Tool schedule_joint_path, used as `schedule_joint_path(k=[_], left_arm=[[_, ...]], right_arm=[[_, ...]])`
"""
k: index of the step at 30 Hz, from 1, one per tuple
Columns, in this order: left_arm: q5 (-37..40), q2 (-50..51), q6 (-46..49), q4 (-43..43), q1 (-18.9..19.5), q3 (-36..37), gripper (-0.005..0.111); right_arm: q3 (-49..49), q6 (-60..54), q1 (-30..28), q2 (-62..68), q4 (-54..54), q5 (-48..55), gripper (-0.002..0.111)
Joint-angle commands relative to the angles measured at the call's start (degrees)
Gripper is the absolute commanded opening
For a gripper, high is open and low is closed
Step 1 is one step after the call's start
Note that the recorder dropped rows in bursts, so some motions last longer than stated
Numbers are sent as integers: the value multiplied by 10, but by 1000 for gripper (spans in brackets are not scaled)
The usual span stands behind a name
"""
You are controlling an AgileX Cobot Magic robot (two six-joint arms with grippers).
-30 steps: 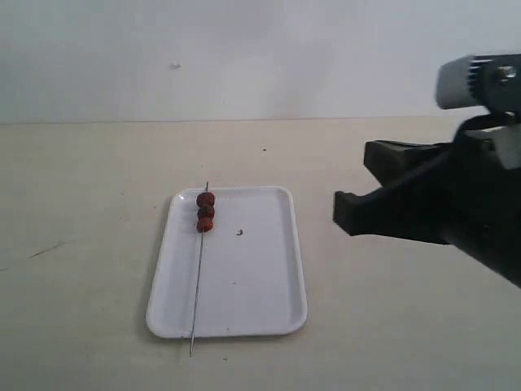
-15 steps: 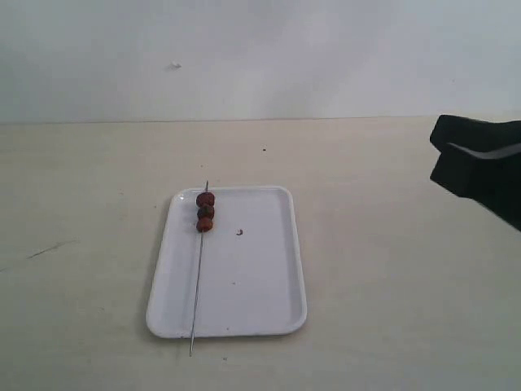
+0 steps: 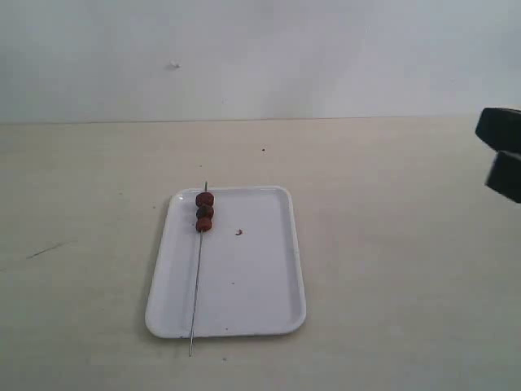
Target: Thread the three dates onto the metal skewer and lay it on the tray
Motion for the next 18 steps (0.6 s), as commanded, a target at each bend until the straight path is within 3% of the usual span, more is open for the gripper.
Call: schedule_joint_path(k=[1,6,15,18], left_arm=[[3,-4,0,-4,1,2,0],[3,-4,0,-4,1,2,0],[3,-4,0,-4,1,2,0],[3,-4,0,-4,1,2,0]], right_arm=[[21,-44,-228,-130,-30,193,0],[28,-44,-331,-244,-40,198,0],[28,-44,-341,-299,-52,209,0],[34,-1,-341,-299,-149,212,0]])
